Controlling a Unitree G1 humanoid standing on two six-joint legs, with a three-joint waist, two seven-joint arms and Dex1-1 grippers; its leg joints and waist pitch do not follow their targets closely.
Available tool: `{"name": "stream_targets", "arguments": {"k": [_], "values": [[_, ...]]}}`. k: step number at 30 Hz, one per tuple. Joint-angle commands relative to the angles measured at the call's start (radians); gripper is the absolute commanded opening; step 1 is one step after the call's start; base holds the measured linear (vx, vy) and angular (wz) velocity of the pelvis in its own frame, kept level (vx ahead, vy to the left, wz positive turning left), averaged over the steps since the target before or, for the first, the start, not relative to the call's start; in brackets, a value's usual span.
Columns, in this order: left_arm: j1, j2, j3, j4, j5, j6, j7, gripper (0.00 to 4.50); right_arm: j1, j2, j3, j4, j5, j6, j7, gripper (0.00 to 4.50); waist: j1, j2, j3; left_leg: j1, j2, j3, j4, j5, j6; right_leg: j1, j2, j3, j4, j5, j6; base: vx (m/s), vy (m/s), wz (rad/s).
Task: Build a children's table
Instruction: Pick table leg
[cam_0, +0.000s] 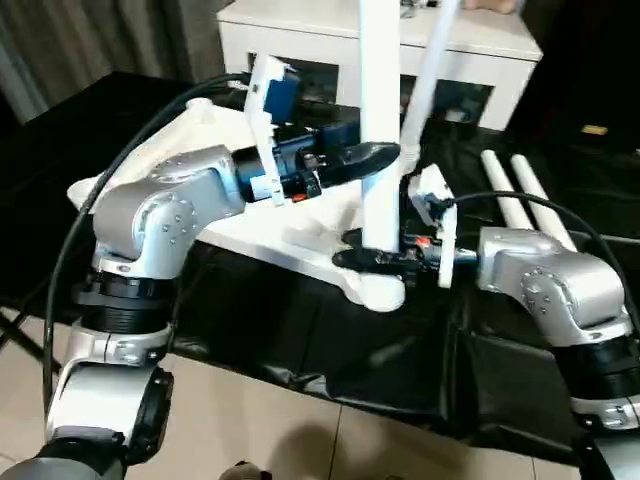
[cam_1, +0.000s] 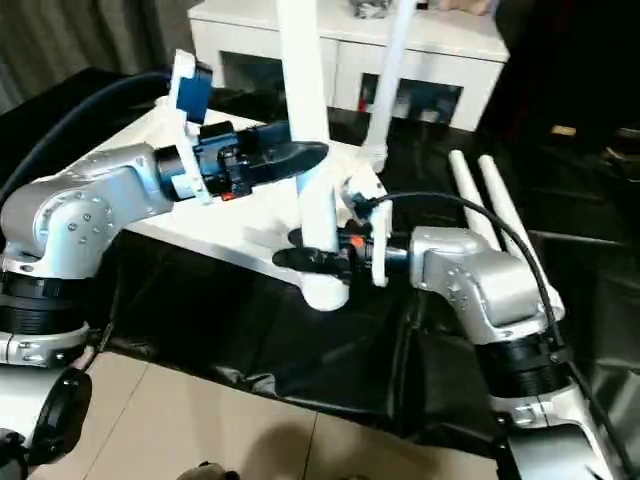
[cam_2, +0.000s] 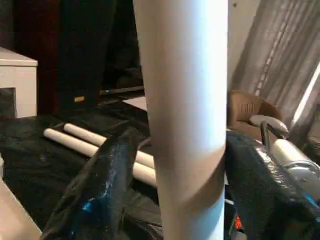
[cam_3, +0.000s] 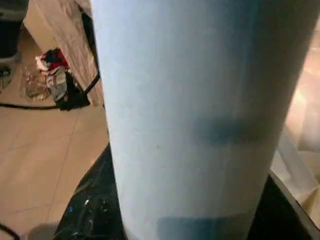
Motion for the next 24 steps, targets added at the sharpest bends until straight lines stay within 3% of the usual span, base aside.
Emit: {"name": "stream_targets", "arguments": {"k": [1,4,5,10,18,22,24], "values": [[0.009,0.01,-0.013,-0.008,-0.004,-0.003,-0.015,2.67,0.005,-0.011,0.003,-0.034,0.005,-0.018,0.021,1.9,0.0,-0.001,-0.071,0.029,0.05,-0.028,-0.072,-0.252,-0.034,0.042,-0.066,0.044,-0.073,-0.325,-0.18,0.0,0.0,0.0],[0.016,0.009,-0.022,-0.023,-0.011,-0.003,-0.031,2.58,0.006,-0.009,0.016,-0.038,-0.003,-0.022,0.026,1.9,-0.001,-0.001,-0.071,0.028,0.052,-0.029,-0.073,-0.252,-0.034,0.041,-0.065,0.043,-0.072,-0.316,-0.183,0.0,0.0,0.0],[0.016,0.006,-0.021,-0.025,-0.015,0.003,-0.031,2.31,0.006,-0.008,0.018,-0.038,-0.004,-0.023,0.026,1.9,0.0,-0.001,-0.072,0.029,0.052,-0.029,-0.073,-0.25,-0.036,0.042,-0.064,0.043,-0.069,-0.304,-0.187,0.0,0.0,0.0],[0.019,-0.004,-0.02,-0.035,-0.021,0.01,-0.03,1.92,0.006,-0.003,0.032,-0.038,-0.01,-0.029,0.023,1.9,0.001,-0.002,-0.073,0.028,0.051,-0.027,-0.071,-0.236,-0.029,0.043,-0.065,0.044,-0.067,-0.281,-0.196,0.0,0.0,0.0],[0.013,-0.03,-0.007,-0.04,-0.052,0.029,-0.014,1.82,0.006,0.003,0.042,-0.043,-0.012,-0.032,0.023,1.9,0.001,-0.003,-0.073,0.026,0.05,-0.027,-0.07,-0.229,-0.024,0.045,-0.065,0.044,-0.066,-0.278,-0.198,0.0,0.0,0.0],[0.002,-0.035,0.007,-0.015,-0.041,0.025,0.016,1.8,-0.002,0.006,0.052,-0.038,-0.053,-0.07,-0.01,1.9,0.0,-0.003,-0.072,0.027,0.051,-0.027,-0.071,-0.237,-0.029,0.043,-0.064,0.043,-0.069,-0.291,-0.192,0.0,0.0,0.0],[-0.001,-0.026,0.006,-0.013,-0.031,0.02,0.01,1.8,-0.011,0.011,0.05,-0.026,-0.054,-0.072,-0.013,2.59,0.0,-0.004,-0.072,0.027,0.051,-0.028,-0.071,-0.236,-0.029,0.043,-0.065,0.044,-0.069,-0.3,-0.189,0.0,0.0,0.0]]}}
